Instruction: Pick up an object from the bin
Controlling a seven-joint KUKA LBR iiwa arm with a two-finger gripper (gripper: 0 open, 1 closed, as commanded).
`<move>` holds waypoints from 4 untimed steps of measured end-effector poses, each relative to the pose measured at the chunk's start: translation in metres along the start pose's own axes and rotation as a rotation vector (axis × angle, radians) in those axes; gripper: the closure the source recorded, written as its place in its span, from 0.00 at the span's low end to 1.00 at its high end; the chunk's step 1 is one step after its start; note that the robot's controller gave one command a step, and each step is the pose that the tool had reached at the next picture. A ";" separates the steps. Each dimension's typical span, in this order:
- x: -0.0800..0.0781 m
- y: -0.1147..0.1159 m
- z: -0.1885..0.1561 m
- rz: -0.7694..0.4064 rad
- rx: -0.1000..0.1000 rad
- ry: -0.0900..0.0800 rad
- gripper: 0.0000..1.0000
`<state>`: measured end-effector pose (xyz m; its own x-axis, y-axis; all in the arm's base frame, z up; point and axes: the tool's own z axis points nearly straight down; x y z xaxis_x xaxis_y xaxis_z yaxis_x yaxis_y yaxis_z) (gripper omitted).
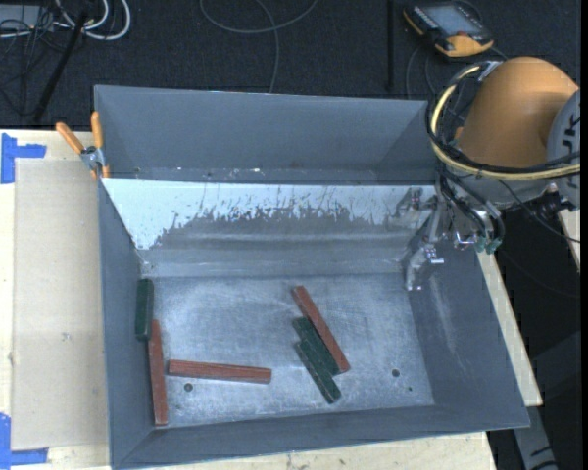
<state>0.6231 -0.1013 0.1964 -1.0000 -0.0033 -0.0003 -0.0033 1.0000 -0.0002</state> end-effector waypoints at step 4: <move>0.014 0.074 0.122 -0.042 0.000 -0.007 0.00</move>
Offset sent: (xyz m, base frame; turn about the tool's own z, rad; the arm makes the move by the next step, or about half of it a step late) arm -0.0687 0.0602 -0.0859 0.0177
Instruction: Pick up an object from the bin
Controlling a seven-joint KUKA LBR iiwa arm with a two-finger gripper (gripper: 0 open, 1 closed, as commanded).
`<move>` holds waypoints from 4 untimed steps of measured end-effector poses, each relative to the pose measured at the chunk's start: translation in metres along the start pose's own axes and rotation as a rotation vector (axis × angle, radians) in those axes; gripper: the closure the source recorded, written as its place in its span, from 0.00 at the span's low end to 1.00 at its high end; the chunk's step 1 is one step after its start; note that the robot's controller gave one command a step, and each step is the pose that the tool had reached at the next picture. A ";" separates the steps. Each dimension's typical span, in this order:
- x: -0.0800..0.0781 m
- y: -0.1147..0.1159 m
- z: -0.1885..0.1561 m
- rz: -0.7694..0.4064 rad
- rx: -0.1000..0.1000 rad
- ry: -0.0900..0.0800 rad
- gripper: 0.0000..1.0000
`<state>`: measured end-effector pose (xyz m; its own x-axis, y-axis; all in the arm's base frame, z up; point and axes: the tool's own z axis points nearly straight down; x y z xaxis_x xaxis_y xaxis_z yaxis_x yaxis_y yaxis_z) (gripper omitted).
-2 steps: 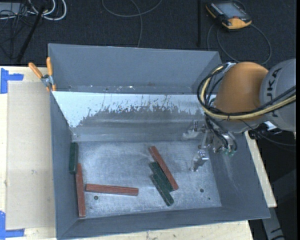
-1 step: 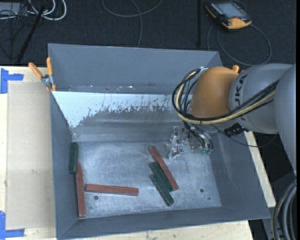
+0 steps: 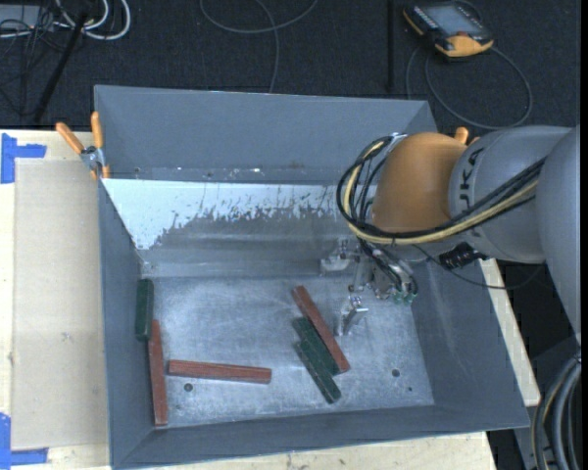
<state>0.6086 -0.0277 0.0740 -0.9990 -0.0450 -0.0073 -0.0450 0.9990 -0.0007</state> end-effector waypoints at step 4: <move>-0.016 0.056 0.000 0.131 -0.002 -0.001 0.00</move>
Offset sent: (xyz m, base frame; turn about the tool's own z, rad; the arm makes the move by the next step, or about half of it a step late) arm -0.0386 0.0662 -0.0022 -0.3790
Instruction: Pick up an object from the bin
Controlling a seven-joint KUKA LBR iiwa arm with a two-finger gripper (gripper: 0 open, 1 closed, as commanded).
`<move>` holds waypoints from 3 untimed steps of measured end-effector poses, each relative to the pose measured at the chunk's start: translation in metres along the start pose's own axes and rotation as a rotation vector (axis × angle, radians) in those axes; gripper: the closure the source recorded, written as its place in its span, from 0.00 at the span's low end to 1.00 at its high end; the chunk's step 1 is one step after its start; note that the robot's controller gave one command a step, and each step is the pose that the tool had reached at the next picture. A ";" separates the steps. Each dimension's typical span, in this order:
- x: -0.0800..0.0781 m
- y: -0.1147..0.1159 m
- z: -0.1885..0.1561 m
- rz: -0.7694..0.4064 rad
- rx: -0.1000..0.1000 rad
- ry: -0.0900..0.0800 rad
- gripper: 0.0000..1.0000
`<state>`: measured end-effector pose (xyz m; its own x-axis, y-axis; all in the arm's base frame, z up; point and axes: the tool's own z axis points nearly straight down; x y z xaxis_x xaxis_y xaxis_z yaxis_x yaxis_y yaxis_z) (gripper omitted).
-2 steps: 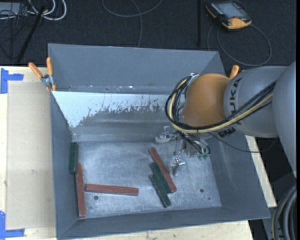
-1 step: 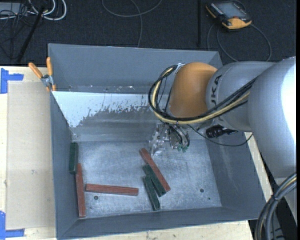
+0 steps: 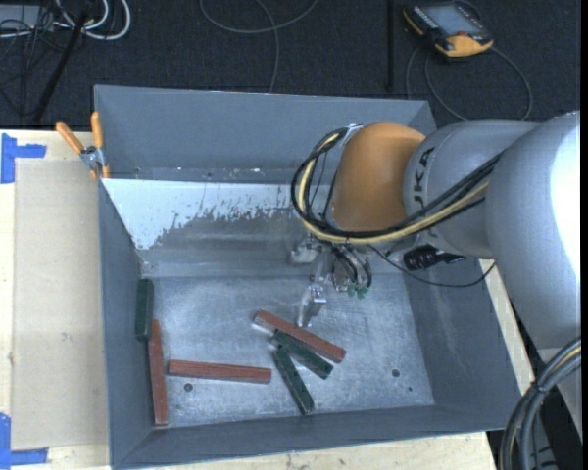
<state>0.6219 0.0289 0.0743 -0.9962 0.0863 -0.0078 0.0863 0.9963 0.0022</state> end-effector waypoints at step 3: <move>0.066 0.026 -0.001 -0.003 0.000 -0.014 0.00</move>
Offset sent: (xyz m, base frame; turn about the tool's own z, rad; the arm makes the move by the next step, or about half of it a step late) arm -0.0717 0.0349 -0.0043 -0.0036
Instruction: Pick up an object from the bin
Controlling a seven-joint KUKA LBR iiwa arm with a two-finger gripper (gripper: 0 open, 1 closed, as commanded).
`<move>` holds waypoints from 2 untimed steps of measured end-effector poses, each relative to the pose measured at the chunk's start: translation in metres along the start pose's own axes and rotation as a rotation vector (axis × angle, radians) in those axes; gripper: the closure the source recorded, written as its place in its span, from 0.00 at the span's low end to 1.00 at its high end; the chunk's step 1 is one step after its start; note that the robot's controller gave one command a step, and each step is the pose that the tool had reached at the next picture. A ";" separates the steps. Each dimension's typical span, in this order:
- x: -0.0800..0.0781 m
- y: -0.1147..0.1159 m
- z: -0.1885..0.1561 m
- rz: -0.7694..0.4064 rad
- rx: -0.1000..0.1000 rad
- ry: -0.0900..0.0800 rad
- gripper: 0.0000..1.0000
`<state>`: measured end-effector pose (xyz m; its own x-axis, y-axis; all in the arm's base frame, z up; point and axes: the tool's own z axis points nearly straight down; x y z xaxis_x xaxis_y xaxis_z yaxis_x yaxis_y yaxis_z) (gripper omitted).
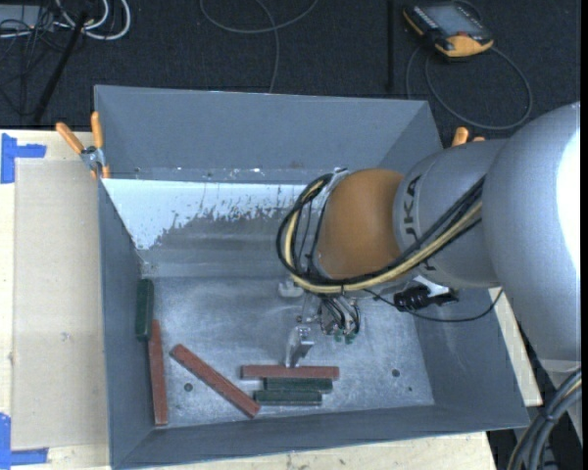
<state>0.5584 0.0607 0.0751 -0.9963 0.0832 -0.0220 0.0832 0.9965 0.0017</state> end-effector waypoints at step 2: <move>0.065 -0.028 -0.002 -0.228 -0.003 0.009 1.00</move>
Offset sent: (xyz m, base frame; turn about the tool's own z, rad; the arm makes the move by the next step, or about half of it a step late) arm -0.0714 -0.0239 -0.0019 -0.2290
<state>0.4909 0.0383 0.0761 -0.9894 -0.1444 -0.0128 -0.1444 0.9895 0.0010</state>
